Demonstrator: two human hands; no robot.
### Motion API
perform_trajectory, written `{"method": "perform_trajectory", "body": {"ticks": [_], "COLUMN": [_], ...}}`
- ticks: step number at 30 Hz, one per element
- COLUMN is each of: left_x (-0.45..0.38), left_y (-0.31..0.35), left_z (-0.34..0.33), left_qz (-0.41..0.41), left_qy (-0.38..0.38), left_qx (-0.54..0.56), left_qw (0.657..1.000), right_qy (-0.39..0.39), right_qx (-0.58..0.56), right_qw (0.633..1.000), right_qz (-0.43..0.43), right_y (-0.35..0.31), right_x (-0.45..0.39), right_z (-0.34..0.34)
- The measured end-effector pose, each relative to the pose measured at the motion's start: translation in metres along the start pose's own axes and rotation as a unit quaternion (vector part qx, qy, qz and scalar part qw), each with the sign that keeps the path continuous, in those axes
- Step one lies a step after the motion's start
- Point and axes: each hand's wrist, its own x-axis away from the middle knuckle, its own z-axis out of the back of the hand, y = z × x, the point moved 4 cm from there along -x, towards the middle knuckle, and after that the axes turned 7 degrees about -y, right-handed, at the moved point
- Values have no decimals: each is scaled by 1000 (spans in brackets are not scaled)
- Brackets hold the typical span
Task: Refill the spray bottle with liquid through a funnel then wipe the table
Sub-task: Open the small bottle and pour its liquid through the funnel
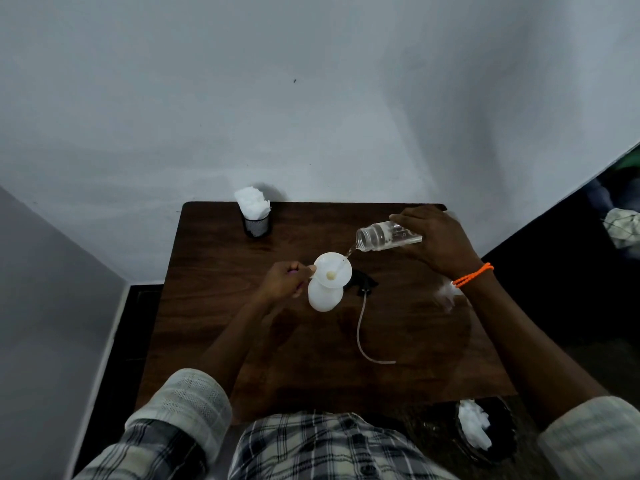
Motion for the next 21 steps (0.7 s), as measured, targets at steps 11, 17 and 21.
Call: {"method": "perform_trajectory", "body": {"ticks": [11,17,21], "left_x": [2,2,0], "left_y": [4,5,3], "left_z": [-1,-1,1], "left_qz": [1,1,6], "left_qy": [0,-4,-6], "left_qx": [7,7,13], "left_qw": [1000,1000,1000], "right_qy": [-1,3,1], "right_qx": [-5,-6,-4], "right_qw": [1000,1000,1000], "right_qz": [9,6,11], "right_y": [1,0,1], "right_x": [-2,-2,-3], "right_z": [1,1,-1]}}
